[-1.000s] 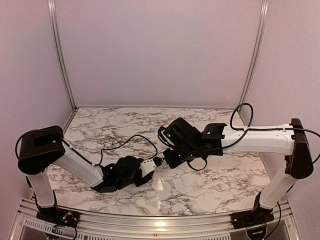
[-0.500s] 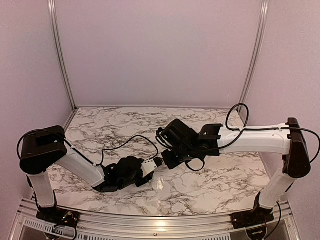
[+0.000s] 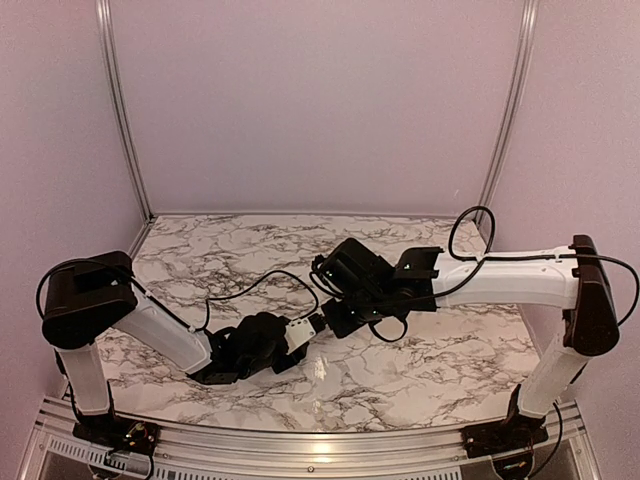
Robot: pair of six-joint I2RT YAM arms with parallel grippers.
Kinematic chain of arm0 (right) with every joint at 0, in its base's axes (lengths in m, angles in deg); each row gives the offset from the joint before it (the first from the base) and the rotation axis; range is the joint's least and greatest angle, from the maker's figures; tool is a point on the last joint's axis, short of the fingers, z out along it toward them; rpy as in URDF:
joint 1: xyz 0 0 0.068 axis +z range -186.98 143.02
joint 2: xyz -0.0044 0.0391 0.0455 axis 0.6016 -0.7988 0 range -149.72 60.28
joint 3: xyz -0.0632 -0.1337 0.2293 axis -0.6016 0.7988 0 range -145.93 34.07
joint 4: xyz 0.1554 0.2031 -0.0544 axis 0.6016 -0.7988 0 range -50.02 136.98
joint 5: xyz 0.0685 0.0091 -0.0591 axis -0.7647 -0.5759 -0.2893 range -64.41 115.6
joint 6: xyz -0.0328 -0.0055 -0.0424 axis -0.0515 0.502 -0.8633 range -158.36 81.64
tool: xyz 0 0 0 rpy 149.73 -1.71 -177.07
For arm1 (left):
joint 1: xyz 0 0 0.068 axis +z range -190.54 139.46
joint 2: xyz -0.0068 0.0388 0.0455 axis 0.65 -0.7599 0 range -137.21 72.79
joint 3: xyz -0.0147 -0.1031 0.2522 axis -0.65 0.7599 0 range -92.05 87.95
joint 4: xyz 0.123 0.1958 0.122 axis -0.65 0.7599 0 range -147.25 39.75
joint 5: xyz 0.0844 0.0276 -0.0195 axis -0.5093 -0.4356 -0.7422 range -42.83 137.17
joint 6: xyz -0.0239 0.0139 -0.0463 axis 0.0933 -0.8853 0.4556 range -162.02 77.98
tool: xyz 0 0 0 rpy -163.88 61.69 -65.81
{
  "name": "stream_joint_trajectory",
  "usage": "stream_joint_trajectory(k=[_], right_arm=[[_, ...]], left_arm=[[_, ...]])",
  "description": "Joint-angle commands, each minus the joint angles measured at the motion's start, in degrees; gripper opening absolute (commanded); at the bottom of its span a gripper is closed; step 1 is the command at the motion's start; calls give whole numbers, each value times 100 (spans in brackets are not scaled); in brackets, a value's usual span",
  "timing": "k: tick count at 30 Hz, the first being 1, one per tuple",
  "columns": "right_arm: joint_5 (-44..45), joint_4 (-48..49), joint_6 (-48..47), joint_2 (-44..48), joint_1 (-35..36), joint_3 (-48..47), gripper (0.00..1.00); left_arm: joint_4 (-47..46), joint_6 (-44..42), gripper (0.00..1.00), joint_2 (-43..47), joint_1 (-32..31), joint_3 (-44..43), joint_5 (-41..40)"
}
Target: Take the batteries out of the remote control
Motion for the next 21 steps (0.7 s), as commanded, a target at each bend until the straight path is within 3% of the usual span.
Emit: stream_joint_trajectory(k=[1,21], right_arm=[[113,-122,85,-99,31,-221,0],[238,-17,40,-236,32,-178,0]], left_arm=[[26,27,0,-136,-37,-138,-150],[86,20,0,-160,-37,-179,-136]])
